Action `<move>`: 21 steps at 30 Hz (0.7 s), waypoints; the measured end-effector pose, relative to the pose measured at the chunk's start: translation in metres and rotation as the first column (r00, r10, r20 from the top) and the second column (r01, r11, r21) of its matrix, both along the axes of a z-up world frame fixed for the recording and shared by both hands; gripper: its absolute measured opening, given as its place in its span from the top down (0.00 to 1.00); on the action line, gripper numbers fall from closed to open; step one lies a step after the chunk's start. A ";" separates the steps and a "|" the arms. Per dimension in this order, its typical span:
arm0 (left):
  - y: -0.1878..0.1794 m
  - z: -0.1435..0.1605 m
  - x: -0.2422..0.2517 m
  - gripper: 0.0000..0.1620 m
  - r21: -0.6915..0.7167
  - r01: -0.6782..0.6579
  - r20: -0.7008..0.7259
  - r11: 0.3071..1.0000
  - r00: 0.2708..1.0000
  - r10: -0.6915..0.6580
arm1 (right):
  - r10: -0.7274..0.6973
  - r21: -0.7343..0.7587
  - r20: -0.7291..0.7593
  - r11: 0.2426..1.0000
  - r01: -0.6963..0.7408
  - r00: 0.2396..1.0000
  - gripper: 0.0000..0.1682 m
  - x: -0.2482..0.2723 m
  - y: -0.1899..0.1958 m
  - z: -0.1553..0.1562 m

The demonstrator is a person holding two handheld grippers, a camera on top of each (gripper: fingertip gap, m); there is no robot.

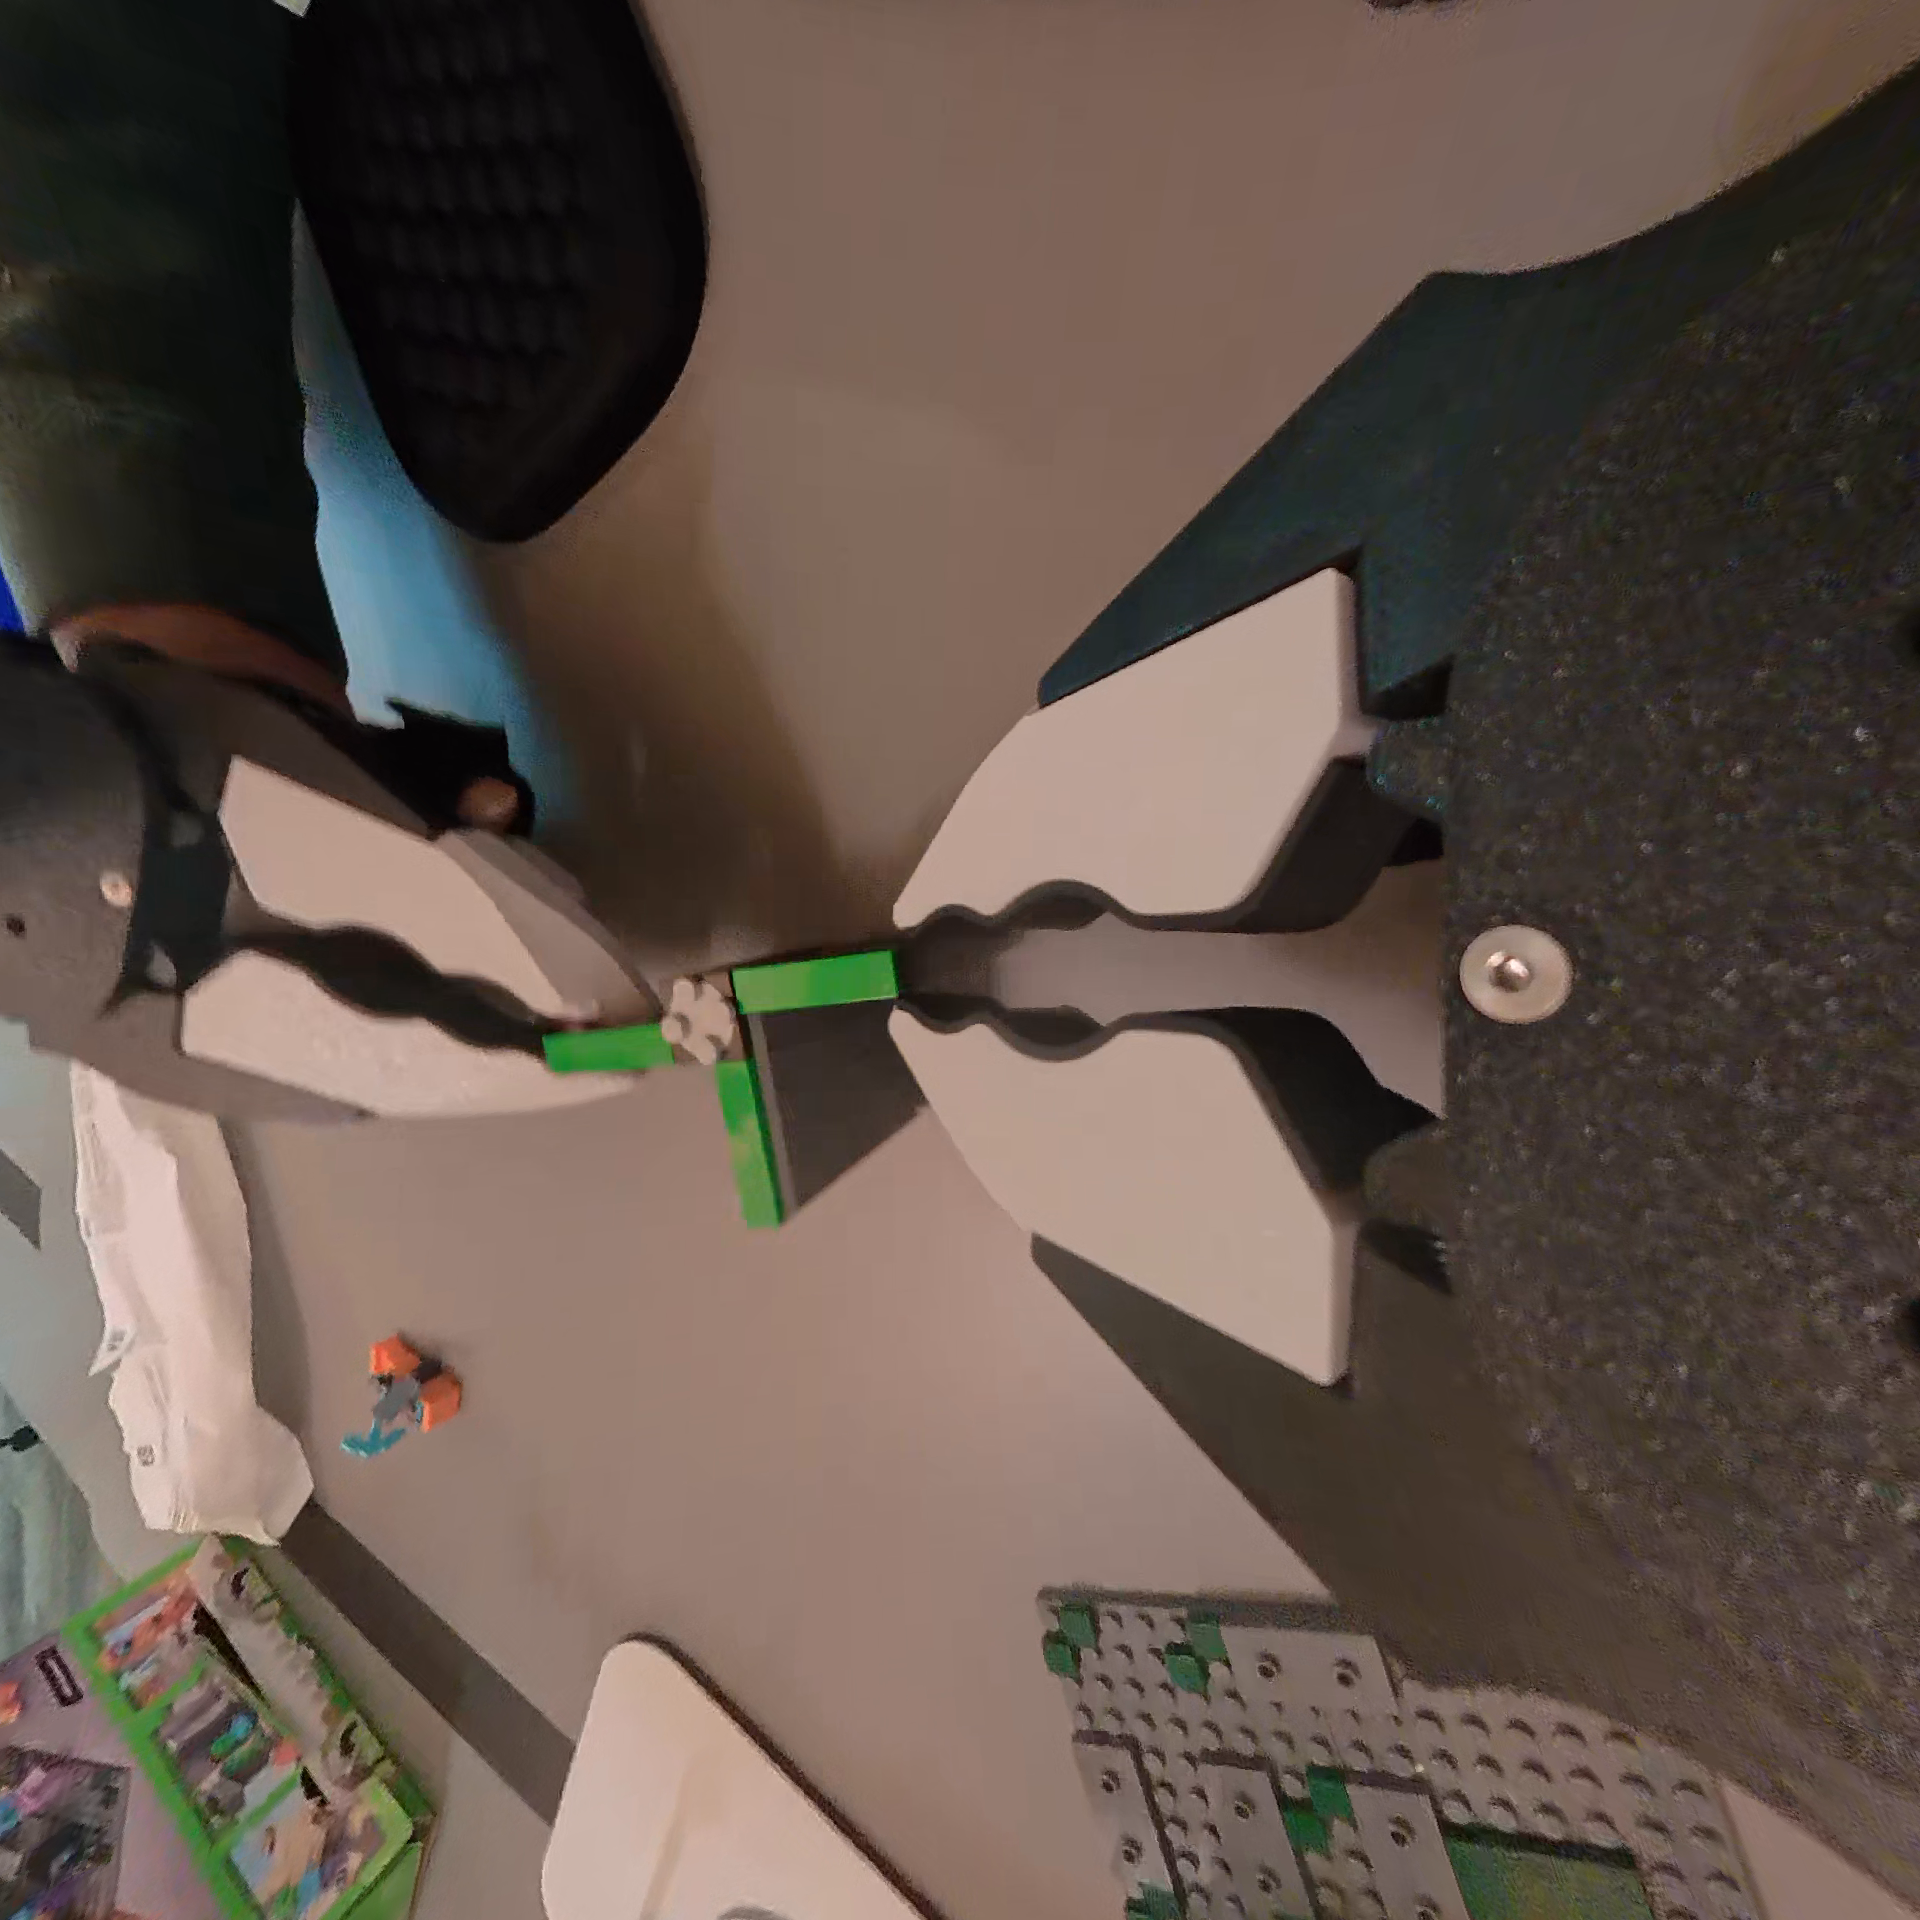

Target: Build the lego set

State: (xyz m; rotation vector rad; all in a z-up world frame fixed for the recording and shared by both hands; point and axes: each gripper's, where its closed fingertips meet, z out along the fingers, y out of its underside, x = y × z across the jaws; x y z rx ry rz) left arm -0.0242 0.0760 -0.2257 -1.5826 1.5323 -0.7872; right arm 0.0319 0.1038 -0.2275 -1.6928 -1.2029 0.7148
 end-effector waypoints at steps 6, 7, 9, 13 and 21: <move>0.029 0.002 0.006 0.95 0.054 -0.009 -0.024 0.998 1.000 0.010 | -0.207 0.066 0.007 0.976 0.206 0.978 0.96 0.010 -0.008 0.013; 0.035 0.004 0.008 0.95 0.063 -0.012 -0.022 0.998 1.000 0.013 | -0.246 0.064 0.025 0.968 0.244 0.969 0.96 0.011 -0.009 0.012; 0.046 0.008 0.013 0.97 0.055 -0.017 -0.016 0.998 1.000 0.017 | -0.311 0.050 0.047 0.950 0.309 0.949 0.96 0.010 -0.014 0.010; 0.059 0.006 0.024 0.98 0.044 -0.004 -0.022 0.999 1.000 0.005 | -0.375 -0.007 0.047 0.927 0.376 0.926 0.94 0.000 -0.024 0.008; 0.066 0.002 0.039 0.99 0.032 0.007 -0.009 0.999 1.000 -0.007 | -0.406 -0.086 0.074 0.907 0.412 0.911 0.93 -0.016 -0.032 0.001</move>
